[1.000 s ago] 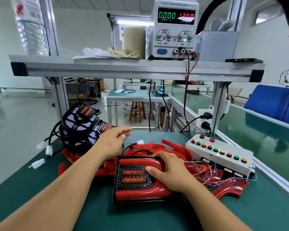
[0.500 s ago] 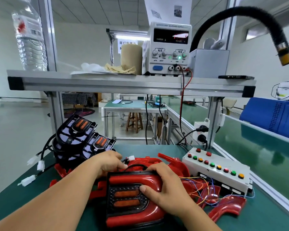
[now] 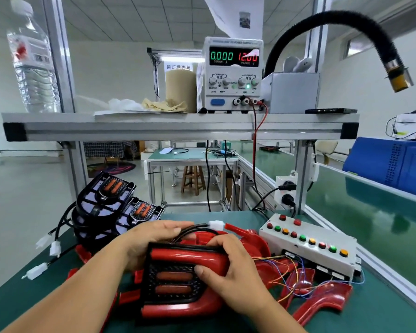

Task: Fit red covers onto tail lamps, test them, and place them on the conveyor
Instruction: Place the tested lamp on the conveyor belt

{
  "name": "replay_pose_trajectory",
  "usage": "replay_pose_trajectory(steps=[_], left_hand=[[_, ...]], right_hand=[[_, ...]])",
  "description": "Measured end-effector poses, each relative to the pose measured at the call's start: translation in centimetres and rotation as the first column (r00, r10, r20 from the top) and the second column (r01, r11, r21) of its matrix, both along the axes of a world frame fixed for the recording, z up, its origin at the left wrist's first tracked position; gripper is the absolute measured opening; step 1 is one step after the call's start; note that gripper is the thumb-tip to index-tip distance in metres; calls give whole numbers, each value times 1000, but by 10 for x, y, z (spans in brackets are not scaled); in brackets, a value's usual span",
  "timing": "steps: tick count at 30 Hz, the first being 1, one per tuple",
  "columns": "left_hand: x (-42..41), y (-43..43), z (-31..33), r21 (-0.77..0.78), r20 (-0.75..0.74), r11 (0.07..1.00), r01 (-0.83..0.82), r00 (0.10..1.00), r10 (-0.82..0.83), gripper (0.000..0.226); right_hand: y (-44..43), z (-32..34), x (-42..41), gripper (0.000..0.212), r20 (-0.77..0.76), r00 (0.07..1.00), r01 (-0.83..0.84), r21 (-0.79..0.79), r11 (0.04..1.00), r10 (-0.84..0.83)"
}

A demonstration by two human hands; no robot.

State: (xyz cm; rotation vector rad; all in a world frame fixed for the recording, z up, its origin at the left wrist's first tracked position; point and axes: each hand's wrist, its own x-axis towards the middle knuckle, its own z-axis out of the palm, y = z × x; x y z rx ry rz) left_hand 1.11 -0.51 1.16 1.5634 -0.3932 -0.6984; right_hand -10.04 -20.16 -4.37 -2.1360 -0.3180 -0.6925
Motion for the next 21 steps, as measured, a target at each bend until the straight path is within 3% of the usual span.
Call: replay_pose_trajectory(steps=[2, 4, 6, 8, 10, 13, 17, 19, 21], left_hand=[[-4, -1, 8, 1, -84, 999, 39, 996, -39, 49], [-9, -3, 17, 34, -182, 999, 33, 983, -26, 70], [-11, -5, 23, 78, -162, 997, 11, 987, 2, 79], [-14, -9, 33, 108, -108, 994, 21, 994, -9, 76], [-15, -12, 42, 130, -45, 991, 6, 999, 0, 72], [-18, -17, 60, 183, 38, 983, 4, 999, -11, 67], [-21, -24, 76, 227, 123, 974, 17, 991, -45, 59], [-25, -28, 82, 254, 114, 965, 66, 989, -98, 53], [-26, -34, 86, 286, 142, 952, 112, 977, -158, 56]], right_hand=[[4, 1, 0, 35, 21, 1000, 14, 73, 997, -15], [5, 3, 0, 37, 22, 999, 43, 168, 985, -47], [3, 5, 1, 49, -9, 999, 46, 247, 968, -45], [0, 8, 2, 69, -40, 999, 19, 232, 973, -10], [-2, 12, 3, 75, -57, 998, 38, 101, 994, -32], [-3, 17, 2, 73, -50, 997, 57, 30, 998, -55], [-5, 23, 1, 34, 11, 995, 98, -5, 995, -98], [-6, 24, 0, 39, 30, 988, 151, -70, 986, -149], [-4, 26, -3, 37, -27, 999, 40, 61, 997, -39]])
